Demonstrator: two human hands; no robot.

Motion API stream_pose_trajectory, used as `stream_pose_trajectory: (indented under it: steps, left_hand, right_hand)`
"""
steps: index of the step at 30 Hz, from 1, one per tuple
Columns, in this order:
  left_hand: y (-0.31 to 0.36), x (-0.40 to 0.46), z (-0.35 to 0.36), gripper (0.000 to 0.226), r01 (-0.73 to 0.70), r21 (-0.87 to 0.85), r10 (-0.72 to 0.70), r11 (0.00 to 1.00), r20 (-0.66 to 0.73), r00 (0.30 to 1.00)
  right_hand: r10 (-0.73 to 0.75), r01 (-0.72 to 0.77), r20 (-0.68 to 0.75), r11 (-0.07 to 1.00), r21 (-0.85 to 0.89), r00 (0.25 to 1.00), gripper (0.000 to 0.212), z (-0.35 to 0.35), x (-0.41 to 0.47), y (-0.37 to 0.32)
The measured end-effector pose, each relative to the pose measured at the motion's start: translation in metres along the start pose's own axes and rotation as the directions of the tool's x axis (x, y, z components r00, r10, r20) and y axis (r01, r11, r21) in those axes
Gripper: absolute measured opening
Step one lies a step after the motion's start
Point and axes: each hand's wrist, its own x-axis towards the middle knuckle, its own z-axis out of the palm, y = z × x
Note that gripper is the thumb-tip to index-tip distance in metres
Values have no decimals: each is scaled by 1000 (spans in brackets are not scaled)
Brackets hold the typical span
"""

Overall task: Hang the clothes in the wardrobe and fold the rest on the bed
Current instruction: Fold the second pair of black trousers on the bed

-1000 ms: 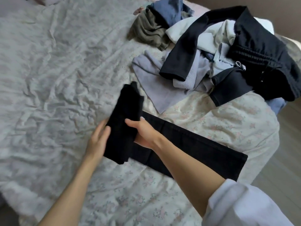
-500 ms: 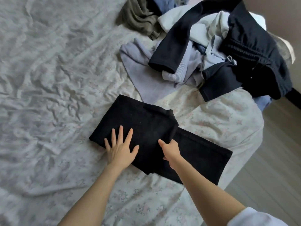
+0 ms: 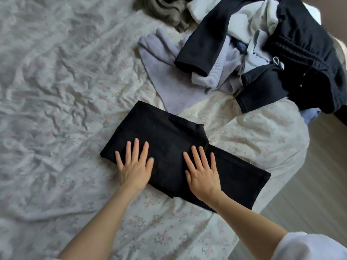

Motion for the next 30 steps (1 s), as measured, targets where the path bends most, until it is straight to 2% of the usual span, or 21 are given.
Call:
stream_pose_trajectory:
  steps: [3, 6, 8, 11, 14, 15, 16, 18, 20, 21, 23, 25, 28, 30]
  left_hand:
    - [-17, 22, -14, 56, 28, 102, -31, 994, 26, 999]
    - [-31, 40, -30, 65, 74, 59, -77, 995, 41, 996]
    - [-39, 49, -40, 77, 155, -69, -151, 986, 60, 987]
    - [-50, 56, -55, 90, 299, -377, -291, 877, 79, 953]
    - [-54, 52, -72, 73, 308, -488, -297, 817, 102, 949]
    - [-52, 48, -78, 62, 287, -510, -281, 811, 91, 955]
    - [-48, 40, -83, 53, 255, -523, -262, 814, 62, 963]
    - [-33, 18, -93, 41, 156, -493, -210, 856, -56, 976]
    - [-13, -6, -96, 36, 56, -431, -144, 900, -175, 974]
    - [-3, -22, -98, 36, -3, -400, -96, 916, -228, 969]
    - [15, -46, -96, 38, -144, -375, 23, 916, -309, 951]
    - [29, -66, -95, 35, -273, -390, 128, 879, -359, 924]
    - [50, -95, -97, 30, -413, -397, 244, 819, -410, 879]
    - [66, -113, -100, 31, -503, -388, 329, 772, -434, 839]
  right_hand:
    - [1, -3, -23, 998, -63, 1000, 61, 2, -9, -6]
    - [-6, 4, -40, 999, -52, 999, 65, -2, -5, -18]
    - [-35, 34, -12, 999, -40, 999, 63, -5, -1, -25]
    - [-47, 41, 92, 997, 67, 995, 61, -8, 3, -37]
    - [52, -102, 153, 935, 341, 987, 57, -18, 8, -51]
    - [94, -175, 189, 859, 481, 977, 55, -24, 11, -55]
    - [134, -255, 236, 739, 623, 963, 53, -34, 13, -59]
    - [192, -377, 326, 401, 835, 926, 49, -54, 16, -64]
    - [202, -411, 393, 56, 910, 897, 48, -71, 15, -62]
    - [187, -401, 404, -51, 914, 896, 47, -79, 9, -60]
    - [144, -361, 386, -172, 917, 911, 50, -89, -2, -53]
    - [104, -312, 344, -244, 918, 933, 53, -94, -12, -44]
    - [53, -236, 259, -270, 934, 964, 59, -101, -29, -30]
    - [54, -190, 213, -281, 941, 976, 55, -106, -40, -21]
